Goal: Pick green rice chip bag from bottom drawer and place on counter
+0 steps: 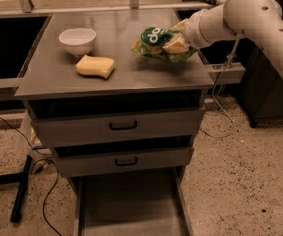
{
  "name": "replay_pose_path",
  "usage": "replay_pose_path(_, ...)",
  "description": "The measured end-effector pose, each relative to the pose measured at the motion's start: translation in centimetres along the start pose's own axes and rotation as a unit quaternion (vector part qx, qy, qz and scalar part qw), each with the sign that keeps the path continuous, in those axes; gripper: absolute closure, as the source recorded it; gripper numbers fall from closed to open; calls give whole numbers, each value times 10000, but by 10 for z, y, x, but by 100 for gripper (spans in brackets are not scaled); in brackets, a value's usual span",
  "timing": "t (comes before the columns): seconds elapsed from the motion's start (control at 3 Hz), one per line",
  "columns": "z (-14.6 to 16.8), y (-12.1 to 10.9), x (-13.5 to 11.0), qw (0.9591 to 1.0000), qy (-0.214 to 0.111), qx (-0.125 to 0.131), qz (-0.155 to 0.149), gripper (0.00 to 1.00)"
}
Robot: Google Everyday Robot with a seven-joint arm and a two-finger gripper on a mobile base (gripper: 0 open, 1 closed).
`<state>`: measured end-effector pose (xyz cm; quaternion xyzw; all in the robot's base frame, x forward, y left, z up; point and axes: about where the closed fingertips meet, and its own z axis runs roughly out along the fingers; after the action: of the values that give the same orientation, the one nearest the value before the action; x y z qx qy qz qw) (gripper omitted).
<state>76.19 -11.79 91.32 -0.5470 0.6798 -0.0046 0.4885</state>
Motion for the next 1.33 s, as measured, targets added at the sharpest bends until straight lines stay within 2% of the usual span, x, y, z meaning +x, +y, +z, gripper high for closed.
replay_pose_path(0.33, 7, 10, 13, 9997, -3, -230, -58, 100)
replay_pose_path(0.67, 8, 11, 14, 9997, -1, -249, -70, 82)
replay_pose_path(1.33, 8, 11, 14, 9997, -1, -249, -70, 35)
